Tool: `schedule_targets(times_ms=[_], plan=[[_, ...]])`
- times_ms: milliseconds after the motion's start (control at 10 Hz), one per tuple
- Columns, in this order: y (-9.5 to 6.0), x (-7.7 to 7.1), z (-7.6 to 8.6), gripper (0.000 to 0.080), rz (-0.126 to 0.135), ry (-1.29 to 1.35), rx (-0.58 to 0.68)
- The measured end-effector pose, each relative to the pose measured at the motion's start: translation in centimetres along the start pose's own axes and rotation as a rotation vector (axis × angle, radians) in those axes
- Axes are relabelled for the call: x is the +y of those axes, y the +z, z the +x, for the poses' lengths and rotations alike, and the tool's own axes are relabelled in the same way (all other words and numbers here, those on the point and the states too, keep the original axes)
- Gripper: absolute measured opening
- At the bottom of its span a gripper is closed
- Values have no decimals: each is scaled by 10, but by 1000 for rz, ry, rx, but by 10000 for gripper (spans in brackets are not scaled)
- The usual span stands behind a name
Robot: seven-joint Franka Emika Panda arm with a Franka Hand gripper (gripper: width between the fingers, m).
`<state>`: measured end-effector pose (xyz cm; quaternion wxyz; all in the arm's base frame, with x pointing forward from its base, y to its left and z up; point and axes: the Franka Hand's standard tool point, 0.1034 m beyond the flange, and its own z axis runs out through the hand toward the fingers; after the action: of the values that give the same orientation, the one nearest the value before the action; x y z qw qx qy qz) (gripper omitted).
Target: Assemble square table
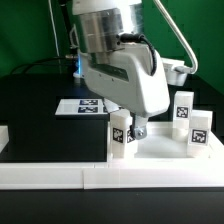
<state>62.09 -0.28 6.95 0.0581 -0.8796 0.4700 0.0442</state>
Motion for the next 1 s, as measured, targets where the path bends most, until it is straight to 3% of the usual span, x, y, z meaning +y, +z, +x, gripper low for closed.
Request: schedule_targets(times_ms=[100, 300, 500, 600, 700, 1000], plan=[[1, -1, 1, 649, -39, -133, -4], [2, -3, 3, 649, -26, -91, 5], [2, -3, 3, 417, -26, -77, 6], [2, -3, 3, 417, -26, -41, 6], [2, -3, 2, 288, -25, 56, 7], [1, -2, 5, 289, -19, 320, 11]])
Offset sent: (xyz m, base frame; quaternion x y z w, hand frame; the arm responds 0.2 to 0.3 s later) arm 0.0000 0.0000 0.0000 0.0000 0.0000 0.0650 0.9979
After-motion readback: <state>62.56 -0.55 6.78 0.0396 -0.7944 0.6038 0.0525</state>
